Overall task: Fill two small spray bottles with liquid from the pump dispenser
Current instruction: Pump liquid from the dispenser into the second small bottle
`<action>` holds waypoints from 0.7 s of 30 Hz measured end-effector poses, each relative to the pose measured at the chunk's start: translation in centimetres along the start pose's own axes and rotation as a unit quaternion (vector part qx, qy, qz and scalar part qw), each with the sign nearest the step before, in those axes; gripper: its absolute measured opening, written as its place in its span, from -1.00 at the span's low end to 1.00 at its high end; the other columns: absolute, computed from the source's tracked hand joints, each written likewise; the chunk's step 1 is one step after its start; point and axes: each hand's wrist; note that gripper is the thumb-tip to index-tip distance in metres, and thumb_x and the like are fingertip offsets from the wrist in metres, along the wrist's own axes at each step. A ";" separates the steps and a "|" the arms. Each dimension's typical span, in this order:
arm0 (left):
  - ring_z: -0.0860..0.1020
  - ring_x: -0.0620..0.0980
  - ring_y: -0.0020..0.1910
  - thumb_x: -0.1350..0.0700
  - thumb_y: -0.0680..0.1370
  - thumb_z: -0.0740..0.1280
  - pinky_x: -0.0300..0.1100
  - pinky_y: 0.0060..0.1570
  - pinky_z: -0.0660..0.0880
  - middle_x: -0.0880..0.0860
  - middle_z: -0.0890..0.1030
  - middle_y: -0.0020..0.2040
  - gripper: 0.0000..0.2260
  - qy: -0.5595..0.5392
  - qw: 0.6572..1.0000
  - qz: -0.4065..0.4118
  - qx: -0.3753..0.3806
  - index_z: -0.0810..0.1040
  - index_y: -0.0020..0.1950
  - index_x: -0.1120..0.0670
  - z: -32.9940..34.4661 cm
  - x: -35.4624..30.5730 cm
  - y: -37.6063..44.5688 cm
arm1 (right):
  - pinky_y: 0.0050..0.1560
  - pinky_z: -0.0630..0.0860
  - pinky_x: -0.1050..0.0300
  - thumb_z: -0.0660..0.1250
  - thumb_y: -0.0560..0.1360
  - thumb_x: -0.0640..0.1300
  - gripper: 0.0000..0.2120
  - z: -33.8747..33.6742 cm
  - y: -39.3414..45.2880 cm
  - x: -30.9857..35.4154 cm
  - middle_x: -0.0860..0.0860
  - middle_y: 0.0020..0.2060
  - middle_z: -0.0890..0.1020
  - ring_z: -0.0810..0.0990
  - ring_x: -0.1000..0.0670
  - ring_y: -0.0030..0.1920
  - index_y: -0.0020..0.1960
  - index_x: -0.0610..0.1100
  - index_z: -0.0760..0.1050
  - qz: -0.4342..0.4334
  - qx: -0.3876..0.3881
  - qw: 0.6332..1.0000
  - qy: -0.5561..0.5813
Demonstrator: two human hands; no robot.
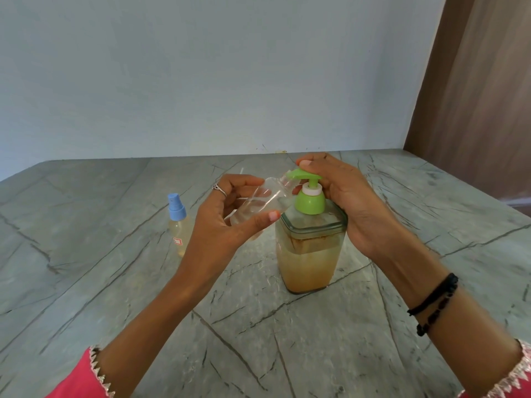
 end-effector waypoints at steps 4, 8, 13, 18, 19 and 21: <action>0.58 -0.22 0.01 0.07 0.31 0.50 -0.40 -0.19 0.51 -0.09 0.62 -0.01 -0.64 -0.005 1.000 0.004 -0.005 0.48 0.04 -0.04 0.1 -0.1 0.0 | -0.14 0.52 0.15 0.29 0.50 -0.03 -0.77 0.0 -0.2 0.0 -0.02 -0.22 0.66 0.62 0.09 -0.26 0.04 -0.16 0.55 0.015 0.001 1.000 -0.011; 0.59 -0.19 0.04 0.06 0.30 0.44 -0.32 -0.11 0.55 -0.08 0.63 0.01 -0.65 -0.006 1.000 0.000 -0.007 0.49 0.06 -0.05 0.1 0.1 0.0 | -0.14 0.52 0.15 0.28 0.50 0.00 -0.77 0.2 -0.2 -0.2 0.01 -0.27 0.65 0.62 0.09 -0.28 0.01 -0.14 0.55 0.016 -0.006 1.000 -0.004; 0.59 -0.17 0.05 0.08 0.31 0.44 -0.32 -0.12 0.55 -0.05 0.63 0.00 -0.66 -0.011 1.000 0.004 -0.002 0.49 0.06 -0.05 0.1 0.1 0.0 | -0.24 0.55 0.26 0.27 0.54 -0.03 -0.81 0.4 -0.5 -0.5 0.04 -0.30 0.67 0.64 0.10 -0.30 -0.01 -0.15 0.52 -0.044 -0.030 0.998 0.021; 0.59 -0.16 0.04 0.05 0.31 0.47 -0.34 -0.16 0.55 -0.05 0.63 0.01 -0.65 -0.017 1.000 0.004 0.000 0.49 0.06 -0.04 0.1 0.0 -0.1 | -0.19 0.54 0.34 0.16 0.59 -0.02 -0.78 0.7 -0.9 -1.0 0.07 -0.34 0.66 0.64 0.14 -0.28 0.04 -0.15 0.47 -0.133 -0.054 0.989 -0.041; 0.59 -0.17 0.04 0.04 0.32 0.47 -0.33 -0.16 0.55 -0.05 0.63 0.01 -0.65 -0.019 1.000 0.004 0.002 0.49 0.06 -0.04 0.1 0.0 -0.1 | -0.17 0.54 0.34 0.14 0.60 0.00 -0.78 0.7 -1.0 -1.1 0.08 -0.33 0.66 0.65 0.14 -0.26 0.05 -0.13 0.45 -0.155 -0.059 0.984 -0.065; 0.59 -0.17 0.03 0.06 0.32 0.47 -0.34 -0.18 0.55 -0.04 0.63 0.01 -0.65 -0.020 1.000 0.002 0.002 0.49 0.06 -0.03 0.1 -0.1 -0.1 | -0.15 0.53 0.34 0.09 0.58 0.02 -0.78 0.6 -1.2 -1.5 0.10 -0.30 0.66 0.66 0.13 -0.22 0.10 -0.06 0.42 -0.206 -0.060 0.971 -0.105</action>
Point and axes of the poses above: each hand's wrist, its own y-axis towards the middle knuckle, its own z-axis out of the palm, x = y × z
